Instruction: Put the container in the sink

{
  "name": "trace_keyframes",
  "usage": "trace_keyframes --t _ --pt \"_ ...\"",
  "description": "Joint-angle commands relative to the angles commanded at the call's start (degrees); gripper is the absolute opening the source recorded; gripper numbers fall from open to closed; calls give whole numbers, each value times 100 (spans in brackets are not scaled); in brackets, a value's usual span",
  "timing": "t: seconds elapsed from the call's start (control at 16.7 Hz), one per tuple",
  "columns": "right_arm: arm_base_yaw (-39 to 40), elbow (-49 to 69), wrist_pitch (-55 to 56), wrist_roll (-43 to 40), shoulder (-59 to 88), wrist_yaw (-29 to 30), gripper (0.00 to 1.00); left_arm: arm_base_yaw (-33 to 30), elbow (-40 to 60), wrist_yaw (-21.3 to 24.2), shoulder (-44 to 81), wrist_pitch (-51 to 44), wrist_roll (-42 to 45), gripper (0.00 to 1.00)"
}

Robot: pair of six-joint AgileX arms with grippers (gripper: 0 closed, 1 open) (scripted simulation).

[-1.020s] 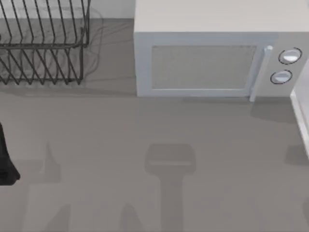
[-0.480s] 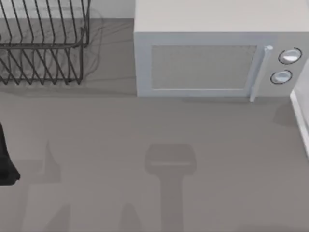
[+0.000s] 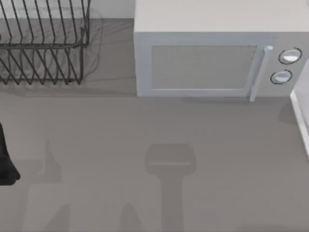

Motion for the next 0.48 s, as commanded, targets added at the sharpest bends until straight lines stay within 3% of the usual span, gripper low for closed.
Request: trace_keyframes --t 0.48 --pt "0 0 0 0 0 0 98 0 0 0 0 0 0 100"
